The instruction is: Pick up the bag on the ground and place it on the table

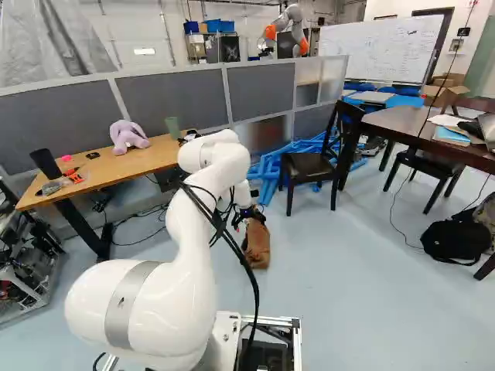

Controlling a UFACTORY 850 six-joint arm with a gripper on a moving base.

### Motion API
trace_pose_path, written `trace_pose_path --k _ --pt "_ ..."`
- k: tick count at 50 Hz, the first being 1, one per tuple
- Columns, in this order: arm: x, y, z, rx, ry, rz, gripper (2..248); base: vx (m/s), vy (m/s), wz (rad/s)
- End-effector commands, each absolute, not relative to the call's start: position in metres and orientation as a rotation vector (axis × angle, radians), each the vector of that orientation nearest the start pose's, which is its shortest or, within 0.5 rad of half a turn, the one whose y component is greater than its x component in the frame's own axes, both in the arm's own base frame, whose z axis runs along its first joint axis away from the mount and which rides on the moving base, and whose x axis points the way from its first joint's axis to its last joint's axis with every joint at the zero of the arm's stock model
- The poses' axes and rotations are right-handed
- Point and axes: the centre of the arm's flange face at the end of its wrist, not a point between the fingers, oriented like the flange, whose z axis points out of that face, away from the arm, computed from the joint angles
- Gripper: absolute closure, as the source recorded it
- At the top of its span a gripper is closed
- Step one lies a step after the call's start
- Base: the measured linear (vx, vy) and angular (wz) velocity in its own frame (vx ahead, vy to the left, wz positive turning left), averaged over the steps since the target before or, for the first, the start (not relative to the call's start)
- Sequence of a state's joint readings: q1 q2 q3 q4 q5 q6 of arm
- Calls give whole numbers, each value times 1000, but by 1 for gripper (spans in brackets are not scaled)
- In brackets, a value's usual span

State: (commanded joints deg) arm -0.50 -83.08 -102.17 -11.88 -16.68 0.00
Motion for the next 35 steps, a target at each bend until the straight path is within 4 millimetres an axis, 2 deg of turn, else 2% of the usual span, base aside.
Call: trace_pose_path --k 35 --pt "698 -4 -85 -3191 -316 -154 3 0 0 0"
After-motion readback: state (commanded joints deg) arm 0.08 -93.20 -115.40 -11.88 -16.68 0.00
